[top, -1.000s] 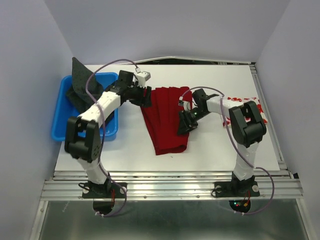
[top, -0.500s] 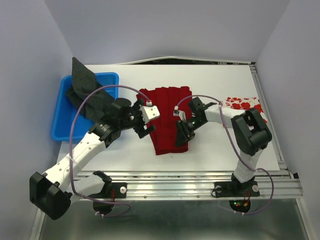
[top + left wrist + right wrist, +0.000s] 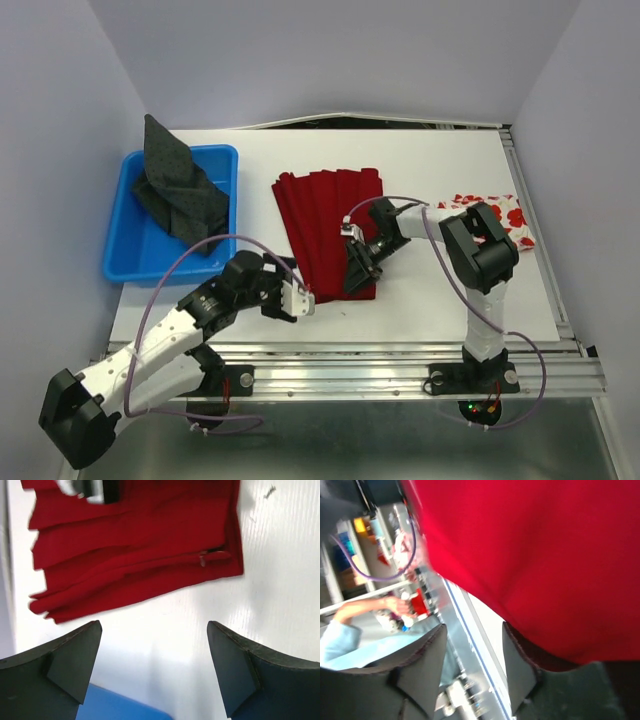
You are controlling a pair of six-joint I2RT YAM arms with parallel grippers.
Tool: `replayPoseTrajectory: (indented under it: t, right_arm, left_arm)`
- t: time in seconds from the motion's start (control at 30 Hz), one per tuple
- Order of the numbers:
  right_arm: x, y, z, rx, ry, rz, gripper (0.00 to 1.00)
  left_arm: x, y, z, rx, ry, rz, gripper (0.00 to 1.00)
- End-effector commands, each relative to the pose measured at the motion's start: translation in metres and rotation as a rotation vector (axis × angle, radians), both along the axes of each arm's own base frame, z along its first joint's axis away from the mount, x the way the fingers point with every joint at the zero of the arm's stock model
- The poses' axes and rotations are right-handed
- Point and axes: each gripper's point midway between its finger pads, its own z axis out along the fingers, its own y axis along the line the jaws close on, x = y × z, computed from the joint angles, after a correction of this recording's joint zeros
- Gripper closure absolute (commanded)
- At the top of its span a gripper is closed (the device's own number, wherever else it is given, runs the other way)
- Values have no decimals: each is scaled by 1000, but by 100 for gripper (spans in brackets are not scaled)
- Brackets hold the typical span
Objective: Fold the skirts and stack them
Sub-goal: Fold the skirt
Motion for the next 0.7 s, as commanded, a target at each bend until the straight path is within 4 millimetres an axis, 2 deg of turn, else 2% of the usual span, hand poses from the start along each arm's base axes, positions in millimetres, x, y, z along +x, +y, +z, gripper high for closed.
replayPoseTrajectory:
  t: [0.0,0.07,0.17,0.27,0.37,0.4,0.43,0.5,0.57,0.6,0.63,0.67]
  right_arm:
    - [31,15,49,81,-191,13,44]
    - [38,19,70,107,-229,10,42]
    - [48,23,79,110,-271,4,42]
    - [60,25,66,72,-293,-7,42]
    - [74,28,45,45,-320,-20,43]
    - [78,30,41,30,-301,-38,43]
    - [79,31,30,16,-280,-41,43]
    - [86,34,20,15,-282,-42,43]
    - [83,37,0,-4,-237,-30,43]
    - [84,39,-4,-1,-227,-27,43]
    - [82,37,-17,-19,-194,-25,43]
    - [81,37,-23,-24,-188,-22,43]
  left_arm:
    - [2,-1,-1,81,-296,-144,2]
    - [-1,0,-15,102,-351,-181,2]
    - [-9,-9,-23,100,-388,-235,2]
    - [-13,-20,-36,113,-369,-258,2]
    - [-11,-31,-36,100,-366,-237,2]
    - [-10,-32,-45,122,-343,-232,2]
    - [-8,-37,-42,105,-350,-221,2]
    - [-9,-42,-50,122,-348,-229,2]
    - [-18,-45,-66,158,-345,-281,2]
    - [-19,-49,-64,153,-377,-301,2]
    - [-28,-49,-78,179,-379,-343,2]
    - [-30,-51,-76,174,-395,-347,2]
